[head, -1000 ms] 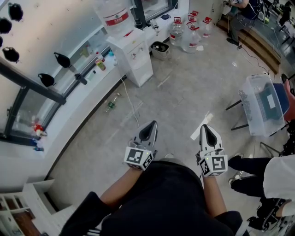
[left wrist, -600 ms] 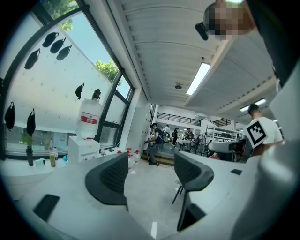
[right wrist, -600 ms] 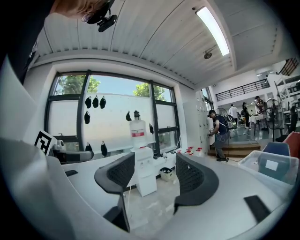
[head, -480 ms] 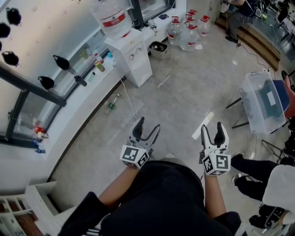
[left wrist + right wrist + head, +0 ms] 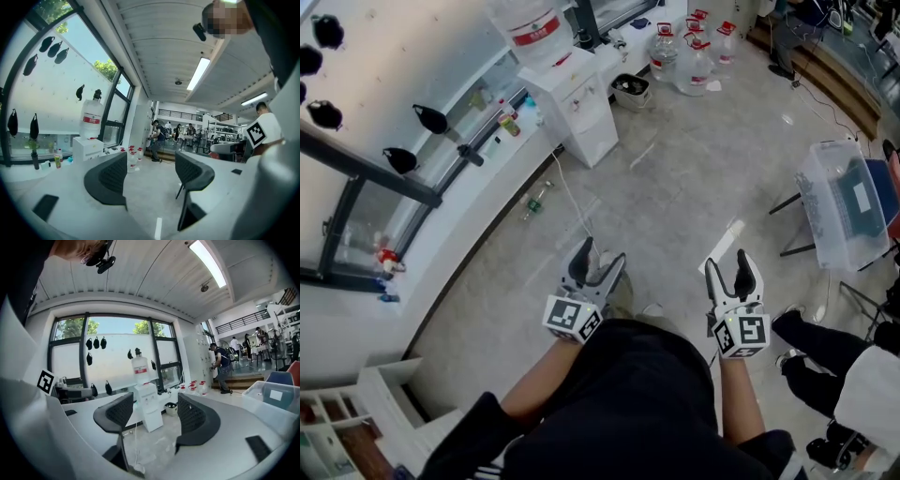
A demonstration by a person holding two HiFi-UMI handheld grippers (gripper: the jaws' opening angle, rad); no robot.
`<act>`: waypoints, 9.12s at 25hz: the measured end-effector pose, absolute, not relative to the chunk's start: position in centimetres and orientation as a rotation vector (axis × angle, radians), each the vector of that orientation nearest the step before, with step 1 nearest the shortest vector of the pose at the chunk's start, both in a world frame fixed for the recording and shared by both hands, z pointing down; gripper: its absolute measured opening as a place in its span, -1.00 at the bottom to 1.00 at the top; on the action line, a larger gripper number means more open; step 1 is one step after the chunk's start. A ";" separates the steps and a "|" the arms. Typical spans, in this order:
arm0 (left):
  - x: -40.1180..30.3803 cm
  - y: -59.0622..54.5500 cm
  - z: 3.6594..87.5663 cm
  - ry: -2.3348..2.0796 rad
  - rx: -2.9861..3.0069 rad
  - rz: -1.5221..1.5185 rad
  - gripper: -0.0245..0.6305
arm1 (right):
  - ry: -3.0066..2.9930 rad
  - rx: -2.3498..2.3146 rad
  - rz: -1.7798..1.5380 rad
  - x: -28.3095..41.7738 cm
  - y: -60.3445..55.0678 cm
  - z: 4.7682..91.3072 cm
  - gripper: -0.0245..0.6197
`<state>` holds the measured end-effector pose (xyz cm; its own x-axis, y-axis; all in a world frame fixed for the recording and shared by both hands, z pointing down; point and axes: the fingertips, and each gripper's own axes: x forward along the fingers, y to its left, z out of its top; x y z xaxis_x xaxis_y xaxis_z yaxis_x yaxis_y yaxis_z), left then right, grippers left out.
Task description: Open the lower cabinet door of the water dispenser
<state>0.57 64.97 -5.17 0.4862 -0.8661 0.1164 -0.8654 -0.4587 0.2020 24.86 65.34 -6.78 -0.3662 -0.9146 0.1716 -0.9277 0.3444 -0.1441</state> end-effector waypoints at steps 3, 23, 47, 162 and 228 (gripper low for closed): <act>-0.4 64.6 -4.2 -1.466 2.495 0.019 -0.02 | -2.528 1.702 0.341 23.4 64.6 -6.3 -0.11; -1.4 40.8 -1.8 -1.440 2.436 -0.074 -0.02 | -2.422 1.587 0.402 20.5 42.4 -3.6 -0.11; -11.6 14.6 -2.0 -1.492 2.374 -0.125 -0.02 | -2.489 1.374 0.422 6.7 11.5 -5.3 -0.11; -12.3 -8.2 42.1 -2.055 1.772 -0.129 -0.02 | -2.639 0.518 0.614 -6.6 -20.8 52.6 -0.11; -11.9 -6.5 55.3 -2.028 1.786 -0.070 -0.02 | -2.874 -0.071 0.298 -18.7 -24.1 68.8 -0.16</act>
<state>-11.89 -6.47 55.31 -0.0737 -0.9554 0.2859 -0.9335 0.1670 0.3173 -18.73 -24.09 68.83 -0.9674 0.0734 0.2422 0.0221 0.9779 -0.2077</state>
